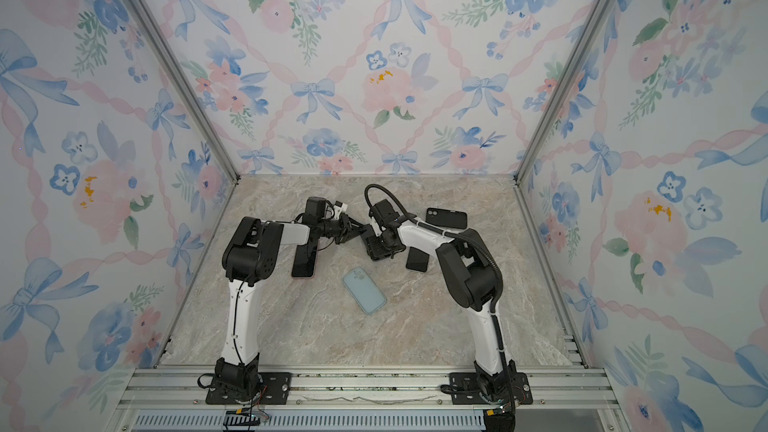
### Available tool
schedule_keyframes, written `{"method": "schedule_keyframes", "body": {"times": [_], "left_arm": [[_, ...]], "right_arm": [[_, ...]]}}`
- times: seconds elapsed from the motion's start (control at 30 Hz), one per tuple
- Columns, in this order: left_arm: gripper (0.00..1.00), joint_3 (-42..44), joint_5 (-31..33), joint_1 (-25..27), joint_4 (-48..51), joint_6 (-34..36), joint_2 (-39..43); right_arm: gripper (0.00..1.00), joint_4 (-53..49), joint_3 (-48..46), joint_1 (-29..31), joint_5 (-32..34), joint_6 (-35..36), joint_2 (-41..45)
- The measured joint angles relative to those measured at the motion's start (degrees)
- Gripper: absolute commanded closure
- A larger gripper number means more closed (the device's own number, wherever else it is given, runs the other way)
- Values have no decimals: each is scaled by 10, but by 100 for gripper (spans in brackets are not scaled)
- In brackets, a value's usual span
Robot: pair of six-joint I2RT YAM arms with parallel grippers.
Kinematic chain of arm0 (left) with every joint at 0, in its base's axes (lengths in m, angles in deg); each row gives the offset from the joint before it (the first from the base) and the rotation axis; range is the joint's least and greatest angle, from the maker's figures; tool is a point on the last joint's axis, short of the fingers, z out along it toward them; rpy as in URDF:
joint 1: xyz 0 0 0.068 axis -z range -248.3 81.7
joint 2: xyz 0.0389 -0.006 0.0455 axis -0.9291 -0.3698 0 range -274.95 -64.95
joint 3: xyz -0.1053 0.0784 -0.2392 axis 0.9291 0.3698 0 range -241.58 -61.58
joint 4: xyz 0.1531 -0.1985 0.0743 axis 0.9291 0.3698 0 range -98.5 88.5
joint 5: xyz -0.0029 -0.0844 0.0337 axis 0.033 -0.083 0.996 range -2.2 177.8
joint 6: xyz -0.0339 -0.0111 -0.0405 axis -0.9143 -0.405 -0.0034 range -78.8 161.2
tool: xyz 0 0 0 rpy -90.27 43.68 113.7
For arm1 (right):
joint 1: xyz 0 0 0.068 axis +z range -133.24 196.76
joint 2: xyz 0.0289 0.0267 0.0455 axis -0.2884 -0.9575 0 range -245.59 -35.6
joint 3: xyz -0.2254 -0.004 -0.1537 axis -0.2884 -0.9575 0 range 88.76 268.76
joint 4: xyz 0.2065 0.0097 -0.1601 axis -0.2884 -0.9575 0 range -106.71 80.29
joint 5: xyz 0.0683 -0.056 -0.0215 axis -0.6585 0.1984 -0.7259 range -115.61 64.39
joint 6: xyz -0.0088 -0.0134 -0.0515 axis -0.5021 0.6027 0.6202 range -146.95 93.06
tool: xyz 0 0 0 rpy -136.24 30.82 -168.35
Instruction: Put the phone into the phone case
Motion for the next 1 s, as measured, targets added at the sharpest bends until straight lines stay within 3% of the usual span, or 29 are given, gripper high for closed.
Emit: {"method": "schedule_keyframes", "body": {"times": [0.17, 0.4, 0.57, 0.73, 1.0], "left_arm": [[84, 1, 0, 0, -4, -2, 0], [85, 9, 0, 1, -24, -15, 0], [88, 18, 6, 5, -40, -32, 3], [90, 58, 14, 10, -91, -78, 19], [91, 137, 54, 22, -165, -163, 59]], "right_arm": [[22, -1, 0, 0, -2, -4, 1], [19, -33, -1, -2, -2, -25, 21], [19, -20, -33, -9, -7, -78, 95], [23, 57, -135, -35, -39, -192, 209], [25, 206, -311, -71, -104, -412, 295]]}}
